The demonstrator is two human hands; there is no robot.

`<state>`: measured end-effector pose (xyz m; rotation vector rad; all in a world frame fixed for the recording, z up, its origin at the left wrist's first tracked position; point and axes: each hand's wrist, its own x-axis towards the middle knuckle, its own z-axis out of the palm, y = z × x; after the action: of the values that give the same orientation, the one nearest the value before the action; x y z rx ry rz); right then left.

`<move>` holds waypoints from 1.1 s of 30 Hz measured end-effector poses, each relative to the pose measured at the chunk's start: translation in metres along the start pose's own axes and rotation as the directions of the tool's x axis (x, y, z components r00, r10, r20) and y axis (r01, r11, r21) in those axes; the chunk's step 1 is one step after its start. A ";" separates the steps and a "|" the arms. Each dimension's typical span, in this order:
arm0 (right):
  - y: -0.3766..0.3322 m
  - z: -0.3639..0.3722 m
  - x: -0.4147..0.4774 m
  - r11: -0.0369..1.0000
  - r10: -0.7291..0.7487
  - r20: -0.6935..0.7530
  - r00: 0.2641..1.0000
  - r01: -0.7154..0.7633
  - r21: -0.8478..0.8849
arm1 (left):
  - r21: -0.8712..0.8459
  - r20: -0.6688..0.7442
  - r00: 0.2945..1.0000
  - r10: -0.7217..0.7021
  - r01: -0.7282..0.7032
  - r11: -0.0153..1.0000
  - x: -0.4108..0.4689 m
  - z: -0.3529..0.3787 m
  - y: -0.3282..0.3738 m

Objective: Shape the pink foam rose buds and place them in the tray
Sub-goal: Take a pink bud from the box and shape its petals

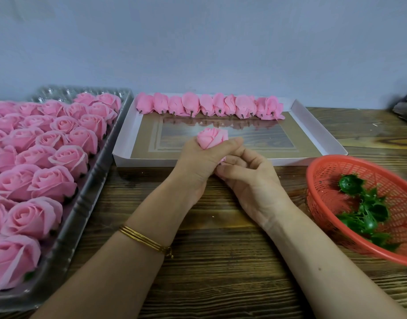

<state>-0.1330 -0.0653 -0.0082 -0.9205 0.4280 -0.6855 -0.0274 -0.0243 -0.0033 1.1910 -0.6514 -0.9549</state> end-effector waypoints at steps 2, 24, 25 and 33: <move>0.006 0.003 0.000 0.995 -0.063 -0.045 0.997 0.059 -0.085 | -0.016 -0.037 0.999 -0.004 0.003 1.000 0.001 0.002 -0.001; -0.007 0.012 0.012 0.887 -0.052 0.051 0.997 0.070 -0.456 | 0.012 -0.038 0.998 0.053 -0.052 0.999 0.004 -0.007 0.008; -0.008 0.011 0.013 0.893 -0.029 0.072 0.997 0.059 -0.447 | 0.019 -0.042 0.997 0.057 -0.056 0.998 0.004 -0.007 0.008; -0.004 0.003 0.015 0.913 0.004 0.135 0.991 0.051 -0.404 | 0.091 -0.040 0.998 0.046 -0.043 0.995 0.002 -0.009 0.008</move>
<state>-0.1217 -0.0759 -0.0043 -1.3616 0.4497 -0.5601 -0.0168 -0.0216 0.0016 1.2679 -0.6907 -0.8686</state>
